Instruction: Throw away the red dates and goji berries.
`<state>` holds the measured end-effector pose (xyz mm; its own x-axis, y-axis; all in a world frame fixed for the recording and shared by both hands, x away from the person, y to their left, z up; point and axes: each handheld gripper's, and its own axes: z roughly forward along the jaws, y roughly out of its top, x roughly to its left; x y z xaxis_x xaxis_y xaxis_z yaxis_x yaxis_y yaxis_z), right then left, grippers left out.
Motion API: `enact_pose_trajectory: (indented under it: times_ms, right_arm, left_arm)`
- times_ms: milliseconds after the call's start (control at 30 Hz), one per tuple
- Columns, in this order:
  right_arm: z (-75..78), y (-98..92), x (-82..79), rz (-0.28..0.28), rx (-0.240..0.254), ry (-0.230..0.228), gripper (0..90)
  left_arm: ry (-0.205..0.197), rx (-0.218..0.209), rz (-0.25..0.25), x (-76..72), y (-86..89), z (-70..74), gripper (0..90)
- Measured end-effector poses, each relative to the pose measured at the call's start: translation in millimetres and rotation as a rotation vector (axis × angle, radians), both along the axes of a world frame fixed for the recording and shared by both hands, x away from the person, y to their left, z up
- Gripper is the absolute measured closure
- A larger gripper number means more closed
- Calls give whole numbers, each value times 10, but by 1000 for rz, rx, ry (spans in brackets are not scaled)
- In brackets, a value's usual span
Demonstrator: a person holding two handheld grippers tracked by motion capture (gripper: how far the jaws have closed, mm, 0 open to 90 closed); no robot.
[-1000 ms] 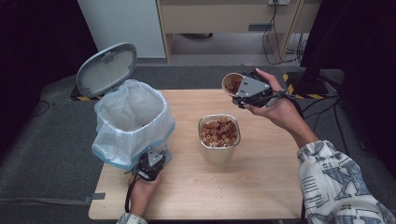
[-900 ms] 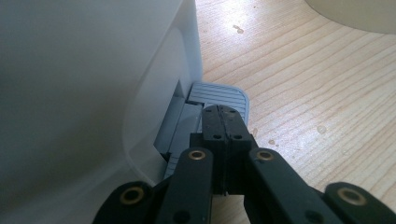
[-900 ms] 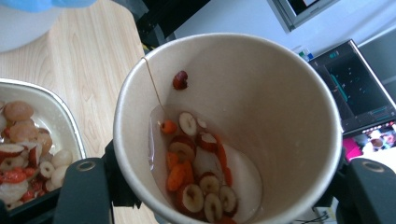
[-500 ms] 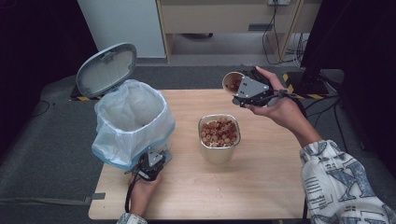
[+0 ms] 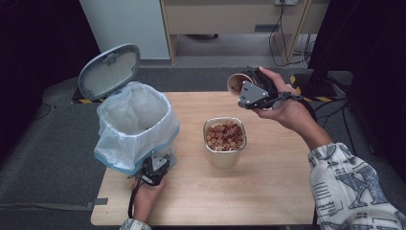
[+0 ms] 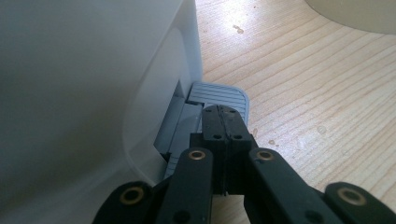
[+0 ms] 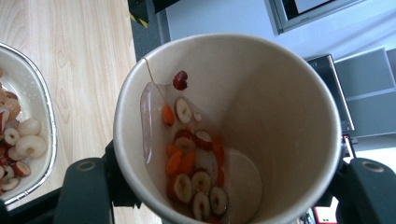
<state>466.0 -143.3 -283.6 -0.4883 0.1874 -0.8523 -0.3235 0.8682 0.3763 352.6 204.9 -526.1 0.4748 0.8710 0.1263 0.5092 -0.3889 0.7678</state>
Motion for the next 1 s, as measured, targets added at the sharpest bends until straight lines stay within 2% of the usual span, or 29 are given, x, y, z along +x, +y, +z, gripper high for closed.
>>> enact_pose_trajectory:
  times_ms: [133,433,667,767,933,1000]
  right_arm:
    - [16,21,-20,1,-28,-16,320]
    - [35,46,-25,3,-30,-20,320]
    - [45,93,-49,12,-70,-39,320]
    - [43,111,-67,14,-114,-68,320]
    - [36,113,-86,14,-155,-89,320]
    - [36,105,-90,14,-155,-88,320]
  left_arm:
    - [0,-1,0,0,1,0,891]
    - [1,-1,1,0,0,0,891]
    - [-1,-1,1,0,1,-1,891]
    - [-1,-1,1,0,1,-1,891]
    - [-1,-2,1,0,1,-1,891]
    - [-1,-1,1,0,0,-1,891]
